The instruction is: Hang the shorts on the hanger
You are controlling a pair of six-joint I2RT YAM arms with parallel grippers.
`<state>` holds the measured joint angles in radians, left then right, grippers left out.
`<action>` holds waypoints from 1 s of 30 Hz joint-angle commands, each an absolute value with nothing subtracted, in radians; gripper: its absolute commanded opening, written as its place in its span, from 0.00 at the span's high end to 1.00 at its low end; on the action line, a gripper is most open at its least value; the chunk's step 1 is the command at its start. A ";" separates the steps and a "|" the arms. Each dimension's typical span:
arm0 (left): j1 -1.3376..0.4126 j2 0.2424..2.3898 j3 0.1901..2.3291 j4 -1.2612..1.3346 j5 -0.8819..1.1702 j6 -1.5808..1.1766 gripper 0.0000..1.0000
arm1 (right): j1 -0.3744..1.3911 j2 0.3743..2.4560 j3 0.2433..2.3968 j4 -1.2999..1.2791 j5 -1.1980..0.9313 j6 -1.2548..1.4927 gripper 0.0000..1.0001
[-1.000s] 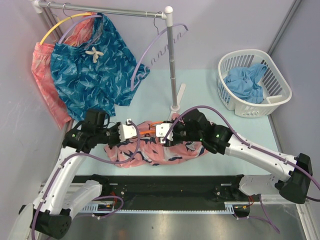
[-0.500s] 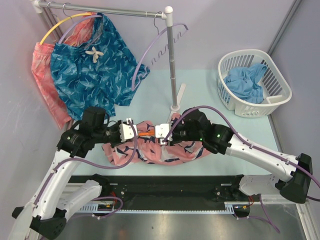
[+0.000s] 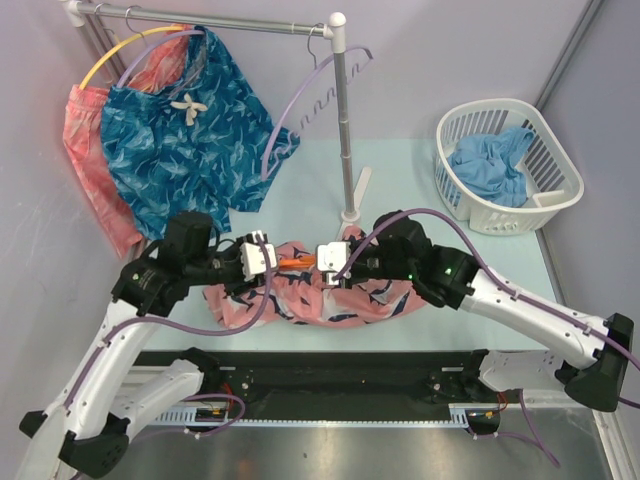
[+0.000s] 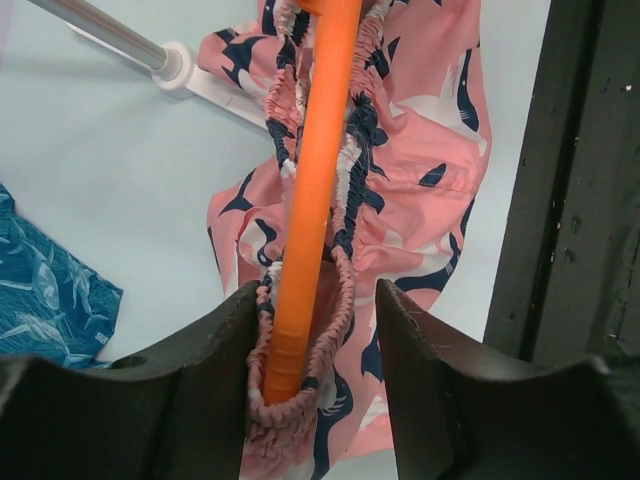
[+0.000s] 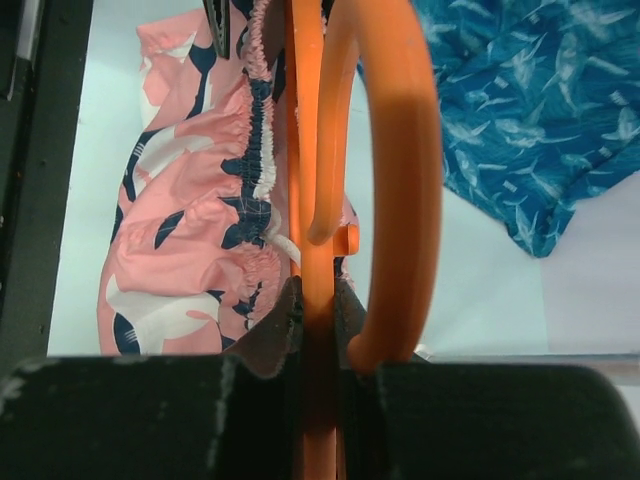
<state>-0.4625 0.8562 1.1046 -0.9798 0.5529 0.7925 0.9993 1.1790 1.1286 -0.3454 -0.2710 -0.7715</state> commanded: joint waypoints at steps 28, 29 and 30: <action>-0.426 0.663 1.152 -1.091 0.609 0.537 1.00 | 1.089 1.287 1.417 -0.379 -0.411 -0.724 0.85; -0.425 0.652 1.147 -1.068 0.606 0.522 1.00 | 1.086 1.281 1.416 -0.403 -0.405 -0.738 0.77; -0.420 0.653 1.147 -1.065 0.614 0.512 1.00 | 1.080 1.270 1.416 -0.460 -0.388 -0.741 0.60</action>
